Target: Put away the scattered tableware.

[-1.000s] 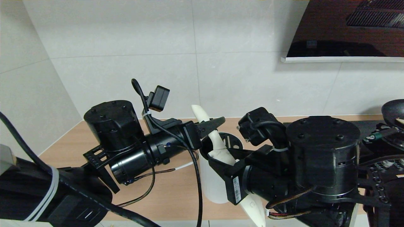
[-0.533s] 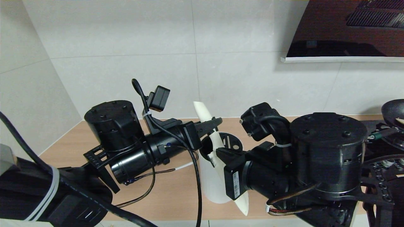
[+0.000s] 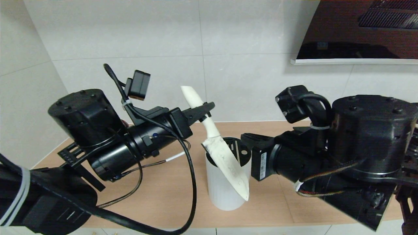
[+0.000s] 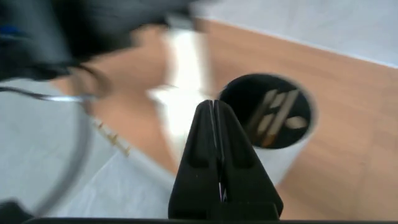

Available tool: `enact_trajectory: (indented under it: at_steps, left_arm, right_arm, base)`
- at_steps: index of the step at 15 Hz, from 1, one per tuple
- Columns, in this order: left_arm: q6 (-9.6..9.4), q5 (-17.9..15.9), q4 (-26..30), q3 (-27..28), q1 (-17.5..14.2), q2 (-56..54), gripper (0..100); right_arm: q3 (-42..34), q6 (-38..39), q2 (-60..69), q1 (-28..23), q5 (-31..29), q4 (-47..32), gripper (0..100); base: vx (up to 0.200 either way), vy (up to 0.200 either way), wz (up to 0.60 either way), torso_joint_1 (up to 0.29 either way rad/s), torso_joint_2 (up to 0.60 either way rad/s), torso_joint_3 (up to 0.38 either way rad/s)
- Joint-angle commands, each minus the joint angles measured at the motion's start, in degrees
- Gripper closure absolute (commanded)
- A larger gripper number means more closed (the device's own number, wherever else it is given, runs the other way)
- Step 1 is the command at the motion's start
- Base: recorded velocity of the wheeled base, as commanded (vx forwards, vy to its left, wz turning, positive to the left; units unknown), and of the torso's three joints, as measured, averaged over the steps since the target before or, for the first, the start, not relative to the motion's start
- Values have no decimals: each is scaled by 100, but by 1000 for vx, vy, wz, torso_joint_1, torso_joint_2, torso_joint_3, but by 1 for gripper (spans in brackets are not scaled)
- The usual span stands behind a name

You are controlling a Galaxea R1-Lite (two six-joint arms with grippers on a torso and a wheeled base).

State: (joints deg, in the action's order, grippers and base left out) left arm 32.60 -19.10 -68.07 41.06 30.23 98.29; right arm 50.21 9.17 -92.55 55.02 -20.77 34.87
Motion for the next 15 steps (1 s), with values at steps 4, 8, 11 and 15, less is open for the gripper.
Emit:
enact_trajectory:
  at_steps: [4,8,11,15]
  left_arm:
    - [-43,-23,-4,667,-747,-232,100]
    - [-1309,-94,-980,878,-852,595,100]
    - [-2170,-129,-1516,974,-861,1060,100]
    - [-2434,-129,-1534,939,-844,946,100]
  right_arm:
    - [15,-20,167,-632,29,-15,0]
    - [-73,-99,158,-1169,21,-15,0]
    - [-82,-126,97,-1213,21,-15,0]
    - [-82,-170,18,-1221,21,-6,0]
  base:
    - [0,0,0,0,0,0]
    - [0,0,0,0,0,0]
    - [0,0,0,0,0,0]
    - [0,0,0,0,0,0]
